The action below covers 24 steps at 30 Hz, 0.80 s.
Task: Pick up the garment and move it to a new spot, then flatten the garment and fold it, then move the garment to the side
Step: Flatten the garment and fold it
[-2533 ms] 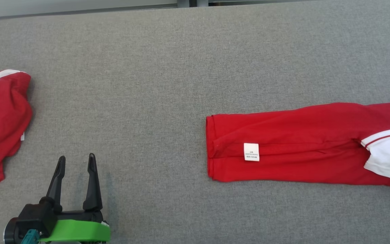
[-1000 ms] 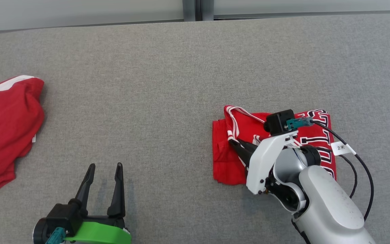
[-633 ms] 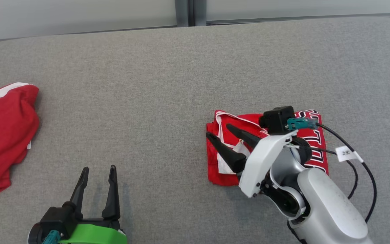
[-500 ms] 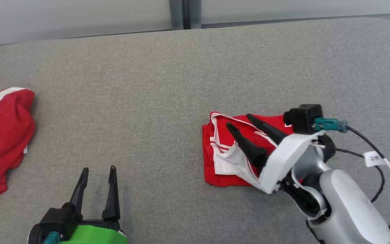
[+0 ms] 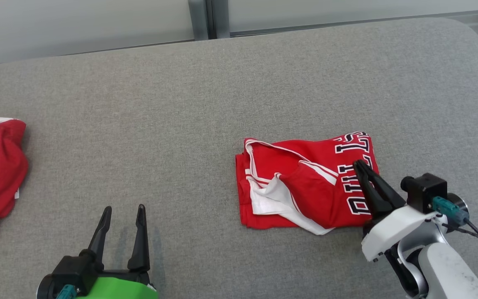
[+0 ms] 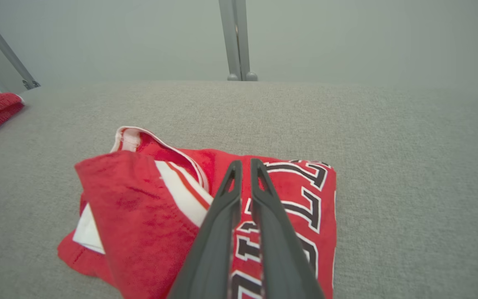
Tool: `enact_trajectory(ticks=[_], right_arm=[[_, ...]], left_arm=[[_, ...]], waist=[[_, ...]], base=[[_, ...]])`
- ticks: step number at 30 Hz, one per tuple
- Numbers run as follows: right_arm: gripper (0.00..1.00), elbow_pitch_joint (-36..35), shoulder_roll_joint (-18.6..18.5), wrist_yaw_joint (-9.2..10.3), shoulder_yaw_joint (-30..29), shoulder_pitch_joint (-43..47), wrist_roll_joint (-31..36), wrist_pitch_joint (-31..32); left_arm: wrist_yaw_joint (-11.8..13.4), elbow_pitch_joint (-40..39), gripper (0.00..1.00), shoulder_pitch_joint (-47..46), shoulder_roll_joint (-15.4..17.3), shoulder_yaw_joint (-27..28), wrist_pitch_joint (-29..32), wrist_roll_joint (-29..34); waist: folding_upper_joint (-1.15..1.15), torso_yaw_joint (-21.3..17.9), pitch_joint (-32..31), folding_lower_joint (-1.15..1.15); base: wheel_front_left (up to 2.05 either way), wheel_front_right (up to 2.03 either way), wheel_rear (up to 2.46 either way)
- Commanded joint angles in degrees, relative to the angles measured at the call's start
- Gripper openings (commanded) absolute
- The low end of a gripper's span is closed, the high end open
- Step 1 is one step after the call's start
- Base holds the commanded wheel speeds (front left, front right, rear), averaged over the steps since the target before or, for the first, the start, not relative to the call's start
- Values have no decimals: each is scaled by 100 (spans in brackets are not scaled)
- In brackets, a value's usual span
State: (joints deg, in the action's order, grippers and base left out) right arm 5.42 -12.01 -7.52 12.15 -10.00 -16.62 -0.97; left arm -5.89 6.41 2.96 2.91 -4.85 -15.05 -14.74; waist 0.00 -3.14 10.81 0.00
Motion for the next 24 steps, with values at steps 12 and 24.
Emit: enact_trajectory(ticks=[12,24], right_arm=[[0,2085,656,7,-319,-478,912,-1383],[0,2619,846,7,312,-943,1375,-1424]], left_arm=[[-61,77,100,-35,7,6,-17,129],[-57,89,100,-48,7,5,-17,41]], waist=[[0,88,58,0],[0,273,77,0]], base=[[0,0,0],[0,0,0]])
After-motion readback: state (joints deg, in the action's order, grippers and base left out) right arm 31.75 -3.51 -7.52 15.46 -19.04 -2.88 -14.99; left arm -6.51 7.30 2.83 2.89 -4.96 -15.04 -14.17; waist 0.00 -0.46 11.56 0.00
